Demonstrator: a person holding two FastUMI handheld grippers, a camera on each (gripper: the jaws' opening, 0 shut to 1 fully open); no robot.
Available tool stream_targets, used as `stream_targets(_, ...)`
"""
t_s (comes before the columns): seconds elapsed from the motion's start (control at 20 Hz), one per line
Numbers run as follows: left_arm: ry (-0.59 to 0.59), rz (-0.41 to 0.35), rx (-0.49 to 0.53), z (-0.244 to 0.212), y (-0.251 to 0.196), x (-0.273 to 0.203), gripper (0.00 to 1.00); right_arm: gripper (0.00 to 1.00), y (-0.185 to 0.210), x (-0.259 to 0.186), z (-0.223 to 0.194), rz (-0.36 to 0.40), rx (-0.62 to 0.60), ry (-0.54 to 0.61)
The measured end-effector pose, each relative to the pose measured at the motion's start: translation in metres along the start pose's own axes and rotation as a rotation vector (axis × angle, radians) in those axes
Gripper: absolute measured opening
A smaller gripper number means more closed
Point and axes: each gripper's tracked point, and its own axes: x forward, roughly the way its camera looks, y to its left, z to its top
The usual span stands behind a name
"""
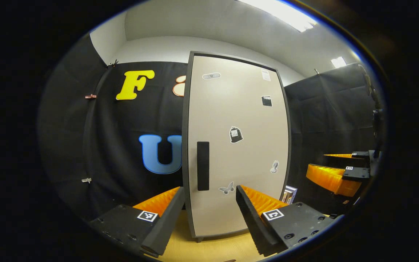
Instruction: Open the cabinet door with the right hand, grasp the bottle in the cabinet with the left hand and place it on the coaster, then close the cabinet door with the right hand.
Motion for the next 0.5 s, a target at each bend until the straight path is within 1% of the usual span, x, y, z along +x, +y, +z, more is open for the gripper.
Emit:
stream_targets(0.2,-0.013,-0.005,0.005,0.0018,-0.0001,-0.002,0.89,0.98,0.0016,0.0019,-0.0021,0.002,-0.009,0.004)
stream_targets(0.35,-0.017,0.007,0.019,0.003,0.002,-0.0022,0.89,0.98,0.0046,0.002,-0.0033,0.011,-0.014,0.008)
stream_targets(0.5,-0.01,0.0,0.004,-0.0004,0.0022,-0.0005,0.89,0.98,0.007,0.0029,-0.0054,0.012,-0.029,0.011)
